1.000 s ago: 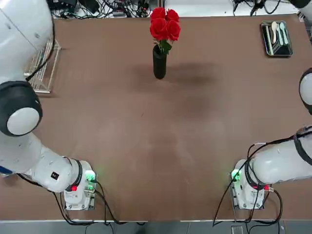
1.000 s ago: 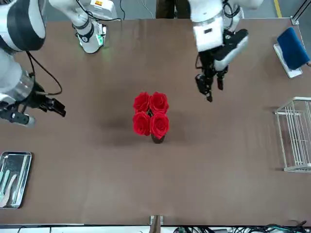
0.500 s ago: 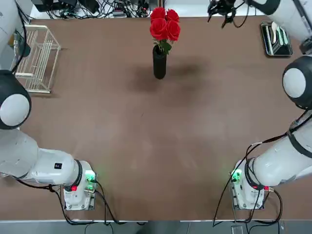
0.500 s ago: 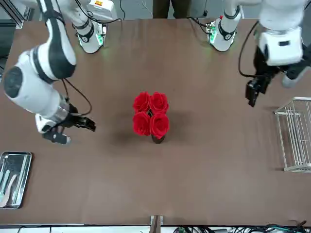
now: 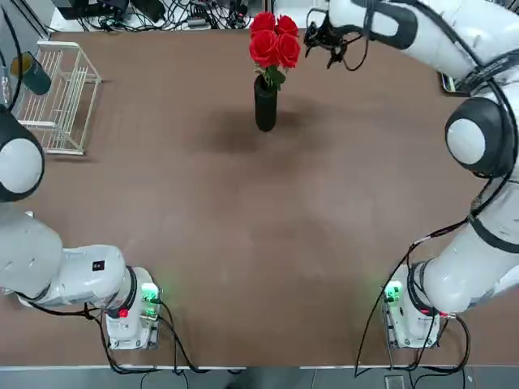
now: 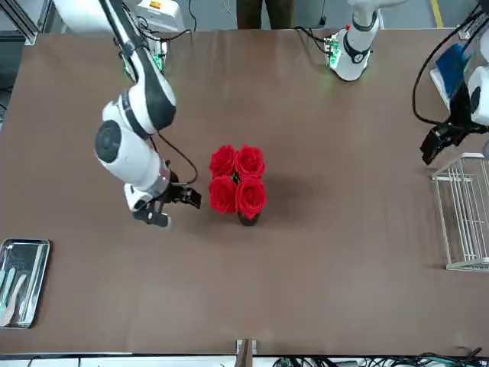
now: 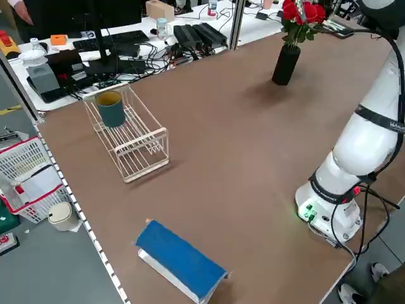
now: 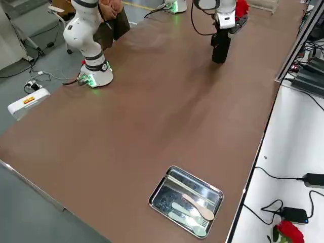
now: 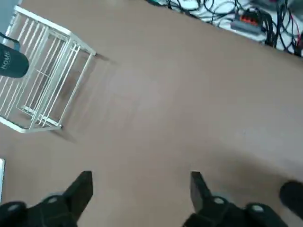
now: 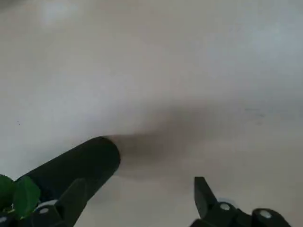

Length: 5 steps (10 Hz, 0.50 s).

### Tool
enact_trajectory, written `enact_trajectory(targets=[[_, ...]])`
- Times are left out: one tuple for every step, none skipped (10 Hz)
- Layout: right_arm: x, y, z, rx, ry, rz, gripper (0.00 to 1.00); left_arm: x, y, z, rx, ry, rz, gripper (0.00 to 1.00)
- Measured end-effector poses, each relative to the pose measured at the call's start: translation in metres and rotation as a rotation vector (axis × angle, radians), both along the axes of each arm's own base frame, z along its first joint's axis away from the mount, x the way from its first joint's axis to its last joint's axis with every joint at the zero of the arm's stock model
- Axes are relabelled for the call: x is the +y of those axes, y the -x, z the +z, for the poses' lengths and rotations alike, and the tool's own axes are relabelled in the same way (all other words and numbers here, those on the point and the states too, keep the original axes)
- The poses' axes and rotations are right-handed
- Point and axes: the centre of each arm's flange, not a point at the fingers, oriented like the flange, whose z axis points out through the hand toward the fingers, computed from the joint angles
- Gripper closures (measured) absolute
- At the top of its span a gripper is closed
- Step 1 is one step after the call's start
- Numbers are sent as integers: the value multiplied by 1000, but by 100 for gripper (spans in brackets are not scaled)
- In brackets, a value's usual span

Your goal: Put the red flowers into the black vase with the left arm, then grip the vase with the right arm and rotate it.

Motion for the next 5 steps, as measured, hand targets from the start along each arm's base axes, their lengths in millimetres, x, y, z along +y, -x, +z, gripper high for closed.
enact_trajectory(targets=[[13,3,-12,0,-2,3,0,2,2,-9,49,7,-41,2],[21,6,-19,6,-1,10,0,1,4,-14,78,16,-100,0],[26,8,-24,11,1,17,0,3,5,-16,101,19,-146,0],[30,10,-25,13,1,21,0,9,6,-19,125,19,-174,0],[35,12,-24,13,0,23,0,14,7,-22,141,19,-185,0]])
